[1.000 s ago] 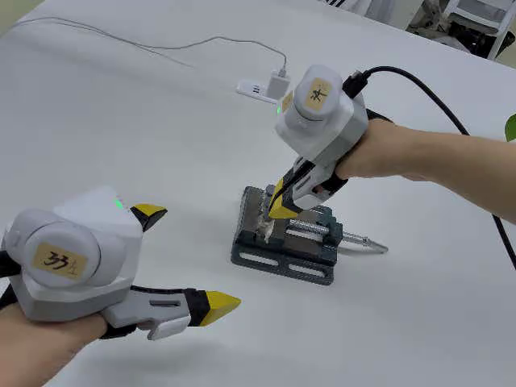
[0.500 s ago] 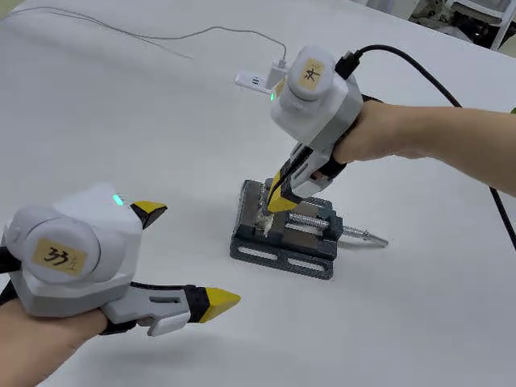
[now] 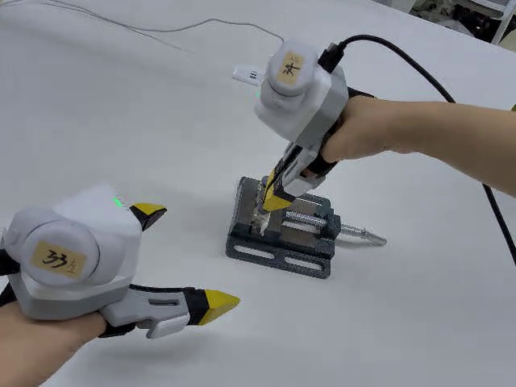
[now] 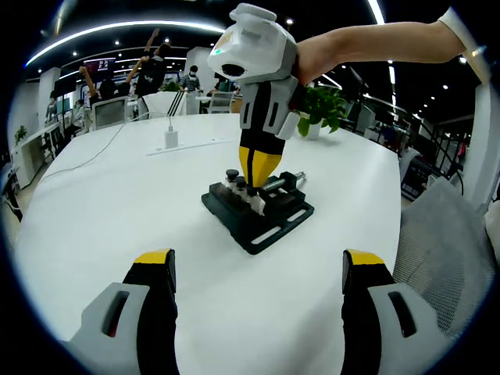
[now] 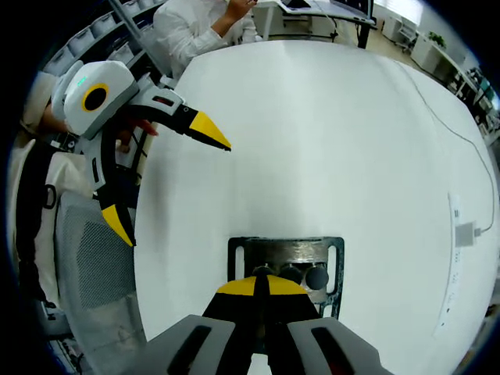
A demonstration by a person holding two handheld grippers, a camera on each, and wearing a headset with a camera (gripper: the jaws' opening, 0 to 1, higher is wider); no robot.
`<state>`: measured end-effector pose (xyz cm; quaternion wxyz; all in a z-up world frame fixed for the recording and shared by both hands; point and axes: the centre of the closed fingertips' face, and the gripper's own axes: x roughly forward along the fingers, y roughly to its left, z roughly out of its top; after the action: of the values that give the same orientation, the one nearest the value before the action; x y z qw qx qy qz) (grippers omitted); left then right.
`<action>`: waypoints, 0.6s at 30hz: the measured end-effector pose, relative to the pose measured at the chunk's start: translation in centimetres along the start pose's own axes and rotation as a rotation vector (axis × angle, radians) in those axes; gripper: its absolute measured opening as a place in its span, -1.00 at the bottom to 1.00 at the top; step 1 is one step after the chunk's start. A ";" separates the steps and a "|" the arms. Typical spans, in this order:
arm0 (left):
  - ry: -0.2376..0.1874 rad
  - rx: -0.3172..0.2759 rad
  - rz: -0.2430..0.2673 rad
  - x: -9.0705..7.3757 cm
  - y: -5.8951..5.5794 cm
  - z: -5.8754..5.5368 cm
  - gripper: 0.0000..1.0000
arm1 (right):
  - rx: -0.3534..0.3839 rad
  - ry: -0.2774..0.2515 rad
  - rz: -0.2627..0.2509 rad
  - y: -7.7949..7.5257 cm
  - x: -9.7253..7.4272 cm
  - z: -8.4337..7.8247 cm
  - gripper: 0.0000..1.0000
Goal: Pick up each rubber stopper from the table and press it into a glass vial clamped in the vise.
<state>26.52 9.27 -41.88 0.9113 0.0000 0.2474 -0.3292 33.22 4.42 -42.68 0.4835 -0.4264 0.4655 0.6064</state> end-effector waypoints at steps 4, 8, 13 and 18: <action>-0.001 -0.003 -0.001 0.1 0.0 0.0 0.73 | 0.004 0.000 -0.008 0.1 0.1 0.1 -1.00; 0.001 -0.005 -0.002 0.1 0.0 -0.1 0.72 | -0.007 0.008 -0.007 -0.1 0.2 0.1 -1.00; -0.002 -0.014 0.002 0.1 0.2 -0.2 0.72 | -0.032 0.037 -0.027 0.2 0.3 0.1 -1.00; -0.006 -0.011 0.001 0.1 0.2 0.1 0.72 | -0.062 0.083 -0.058 0.3 0.3 0.1 -1.00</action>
<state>26.79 9.37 -41.83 0.9122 -0.0059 0.2463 -0.3274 32.86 4.56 -42.92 0.4677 -0.4795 0.4534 0.5880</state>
